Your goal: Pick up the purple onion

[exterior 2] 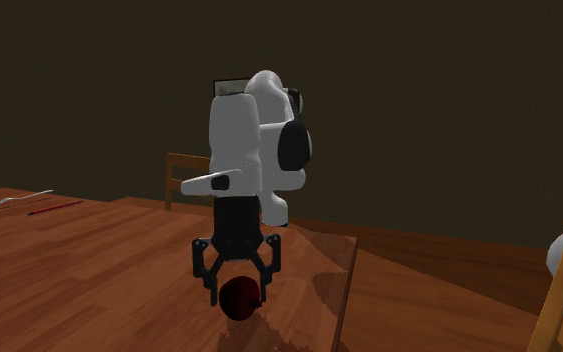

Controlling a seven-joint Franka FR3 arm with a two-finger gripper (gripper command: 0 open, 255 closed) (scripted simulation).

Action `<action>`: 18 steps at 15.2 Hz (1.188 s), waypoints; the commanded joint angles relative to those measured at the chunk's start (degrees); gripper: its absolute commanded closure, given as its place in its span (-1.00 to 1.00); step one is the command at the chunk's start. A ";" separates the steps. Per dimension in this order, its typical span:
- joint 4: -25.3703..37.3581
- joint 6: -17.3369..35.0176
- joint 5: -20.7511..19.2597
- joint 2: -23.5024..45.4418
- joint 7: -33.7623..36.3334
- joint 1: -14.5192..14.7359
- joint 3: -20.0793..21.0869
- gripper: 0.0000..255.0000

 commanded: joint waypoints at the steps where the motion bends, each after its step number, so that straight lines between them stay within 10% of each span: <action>1: -0.01 -0.02 0.01 0.05 0.00 0.01 0.02 1.00; 18: 7.34 -10.61 -0.82 -3.21 1.07 0.00 -0.25 1.00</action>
